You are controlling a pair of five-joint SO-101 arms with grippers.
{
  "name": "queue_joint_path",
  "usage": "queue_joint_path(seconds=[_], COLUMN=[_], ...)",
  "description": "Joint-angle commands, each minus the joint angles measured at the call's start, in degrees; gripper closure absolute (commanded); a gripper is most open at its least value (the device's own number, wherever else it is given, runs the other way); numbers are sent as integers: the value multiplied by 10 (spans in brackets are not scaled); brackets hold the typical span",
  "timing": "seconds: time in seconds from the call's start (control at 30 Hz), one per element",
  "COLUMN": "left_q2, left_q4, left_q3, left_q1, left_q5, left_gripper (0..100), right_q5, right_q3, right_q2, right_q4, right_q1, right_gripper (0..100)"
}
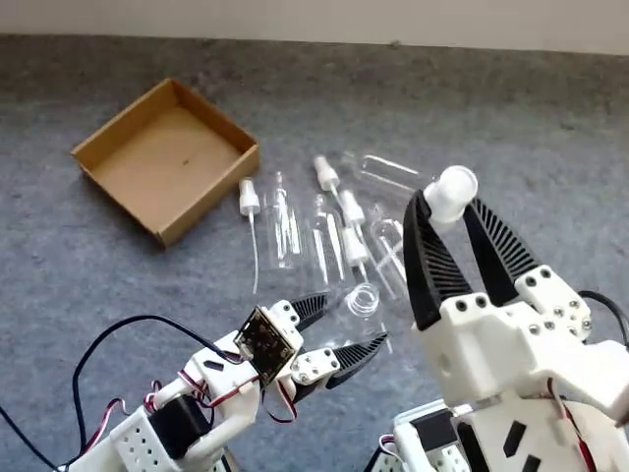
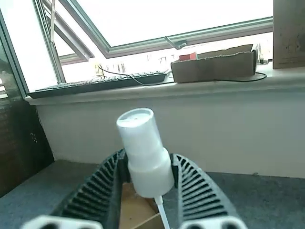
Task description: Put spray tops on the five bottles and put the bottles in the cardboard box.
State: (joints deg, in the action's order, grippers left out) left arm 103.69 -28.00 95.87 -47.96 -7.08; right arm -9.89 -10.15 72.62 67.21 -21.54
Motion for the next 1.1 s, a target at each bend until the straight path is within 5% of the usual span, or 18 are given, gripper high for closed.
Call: queue_joint_path(seconds=[0.0, 0.27, 0.47, 1.07], left_q2=[8, 8, 8, 8], left_q4=[-1, -1, 1, 0], left_q3=[13, 13, 13, 13], left_q1=[-7, -7, -7, -7], left_q5=[3, 3, 3, 3], left_gripper=[933, 933, 933, 933], right_q5=[-7, -11, -8, 39], right_q3=[26, 24, 23, -24], right_q2=[2, 3, 3, 3], right_q4=[32, 36, 50, -13], right_q1=[-3, -7, -84, -85], right_gripper=[968, 968, 968, 968])
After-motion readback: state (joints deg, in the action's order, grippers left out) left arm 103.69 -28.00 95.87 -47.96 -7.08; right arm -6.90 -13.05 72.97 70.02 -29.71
